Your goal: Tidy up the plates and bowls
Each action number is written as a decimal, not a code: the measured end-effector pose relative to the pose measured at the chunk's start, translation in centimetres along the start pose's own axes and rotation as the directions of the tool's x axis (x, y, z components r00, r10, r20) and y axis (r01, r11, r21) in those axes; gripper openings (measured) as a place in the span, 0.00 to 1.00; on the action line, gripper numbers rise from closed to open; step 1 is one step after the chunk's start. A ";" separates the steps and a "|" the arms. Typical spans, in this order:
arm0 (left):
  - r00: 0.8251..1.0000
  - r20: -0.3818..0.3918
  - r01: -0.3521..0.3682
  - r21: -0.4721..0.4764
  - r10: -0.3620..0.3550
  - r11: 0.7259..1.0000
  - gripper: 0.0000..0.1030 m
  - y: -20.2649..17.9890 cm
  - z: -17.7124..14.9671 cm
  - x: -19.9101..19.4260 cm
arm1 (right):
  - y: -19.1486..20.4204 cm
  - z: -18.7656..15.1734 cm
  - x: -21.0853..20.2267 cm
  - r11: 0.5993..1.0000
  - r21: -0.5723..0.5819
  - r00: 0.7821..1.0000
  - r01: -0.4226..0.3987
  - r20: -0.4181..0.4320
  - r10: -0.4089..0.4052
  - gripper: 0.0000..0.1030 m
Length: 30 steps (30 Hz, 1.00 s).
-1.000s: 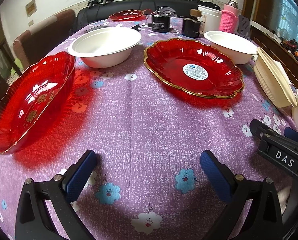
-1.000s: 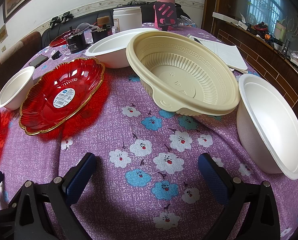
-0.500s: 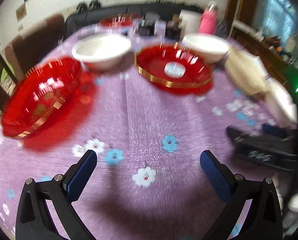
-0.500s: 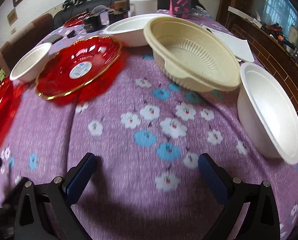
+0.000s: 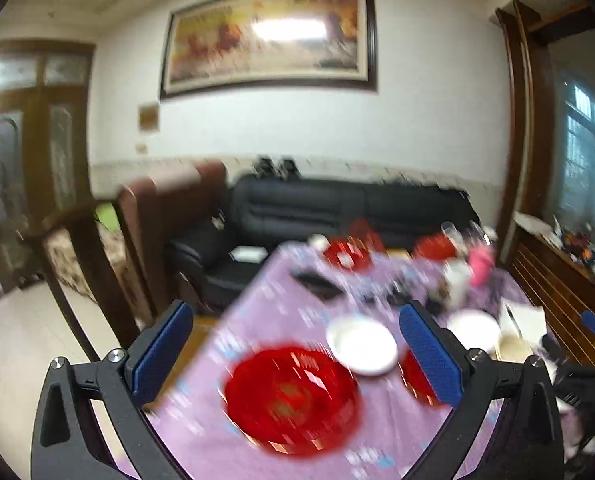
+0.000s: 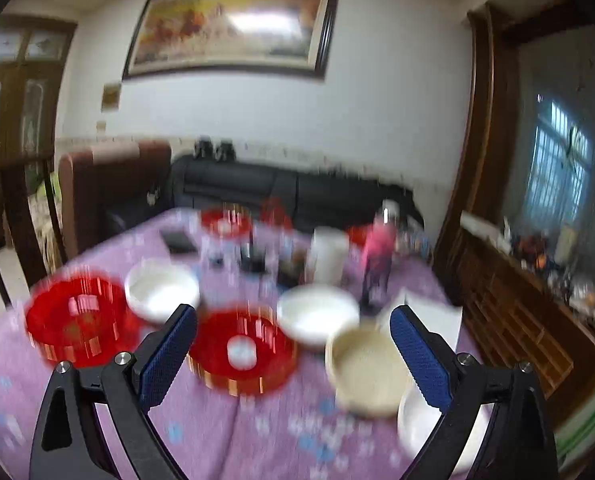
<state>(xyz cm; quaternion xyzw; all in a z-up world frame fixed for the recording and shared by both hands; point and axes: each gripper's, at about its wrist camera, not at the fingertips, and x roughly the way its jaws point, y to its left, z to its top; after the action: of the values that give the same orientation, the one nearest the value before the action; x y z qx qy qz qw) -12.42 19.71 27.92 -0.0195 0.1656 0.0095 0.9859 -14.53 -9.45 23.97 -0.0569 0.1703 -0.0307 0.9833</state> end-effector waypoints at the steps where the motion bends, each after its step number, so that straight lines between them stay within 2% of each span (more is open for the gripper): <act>1: 0.999 0.035 -0.012 0.001 0.012 1.000 1.00 0.5 1.7 -0.4 | -0.3 1.8 -0.1 0.999 0.027 0.999 -0.020 0.025 0.020 0.96; 3: 0.995 0.096 -0.038 0.015 0.036 0.999 1.00 1.2 5.0 -0.8 | -1.2 5.9 -0.1 0.992 0.093 0.993 -0.082 0.092 0.073 0.96; 5: 0.991 0.108 -0.082 0.023 0.079 0.996 1.00 1.8 8.0 -1.0 | -1.8 8.7 0.2 0.983 0.131 0.985 -0.129 0.134 0.111 0.98; 6: 0.992 0.097 -0.083 0.014 0.081 0.996 1.00 2.1 9.2 -0.5 | -1.8 9.8 1.1 0.977 0.146 0.982 -0.156 0.131 0.138 1.00; 8: 0.996 0.058 -0.059 -0.034 0.060 0.998 1.00 3.0 10.3 1.0 | -1.5 10.2 3.5 0.965 0.177 0.981 -0.193 0.066 0.184 1.00; 10: 0.999 0.037 -0.034 -0.086 0.038 0.996 1.00 3.7 9.7 2.9 | -0.9 8.5 5.7 0.948 0.225 0.973 -0.224 0.000 0.230 1.00; 13: 1.000 -0.017 -0.022 -0.069 0.021 0.997 1.00 2.6 6.4 6.7 | 0.7 3.6 10.9 0.935 0.248 0.940 -0.255 -0.164 0.300 0.99; 15: 0.997 -0.082 -0.006 -0.046 0.002 0.999 1.00 1.4 4.3 9.8 | 2.2 0.6 14.2 0.935 0.243 0.913 -0.259 -0.255 0.320 0.92; 16: 0.992 -0.126 0.005 -0.039 -0.010 0.999 1.00 0.9 3.4 11.7 | 2.7 -0.7 15.5 0.933 0.244 0.897 -0.264 -0.292 0.331 0.85; 17: 0.985 -0.171 0.021 -0.033 -0.026 0.999 1.00 0.3 2.5 13.5 | 3.6 -1.8 17.3 0.927 0.253 0.873 -0.275 -0.338 0.351 0.77; 20: 0.943 -0.322 0.088 -0.006 -0.085 0.996 1.00 -1.9 -0.2 18.8 | 5.0 -4.4 21.9 0.909 0.287 0.812 -0.302 -0.423 0.403 0.68; 22: 0.900 -0.423 0.119 -0.003 -0.109 0.993 1.00 -3.0 -2.4 22.7 | 6.0 -5.8 23.8 0.905 0.289 0.791 -0.313 -0.448 0.417 0.66; 24: 0.862 -0.490 0.137 -0.019 -0.128 0.990 0.98 -3.5 -4.0 25.5 | 7.2 -6.2 25.2 0.897 0.290 0.773 -0.333 -0.461 0.435 0.61; 25: 0.837 -0.528 0.147 -0.036 -0.144 0.988 0.95 -3.7 -5.0 27.2 | 7.8 -6.5 26.0 0.895 0.289 0.764 -0.341 -0.469 0.443 0.60; 27: 0.804 -0.572 0.157 -0.059 -0.162 0.986 0.78 -3.9 -6.4 29.7 | 8.9 -6.8 27.5 0.900 0.262 0.760 -0.348 -0.484 0.435 0.59; 30: 0.749 -0.631 0.172 -0.113 -0.204 0.979 0.67 -4.1 -8.4 33.3 | 10.4 -7.0 28.5 0.900 0.228 0.750 -0.372 -0.498 0.436 0.59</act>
<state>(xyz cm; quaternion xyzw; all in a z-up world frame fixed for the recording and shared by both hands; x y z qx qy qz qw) 16.38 15.70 9.21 -0.0615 0.4878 -0.0929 0.8658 10.34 -2.15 6.68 0.0487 0.4445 0.1584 0.8803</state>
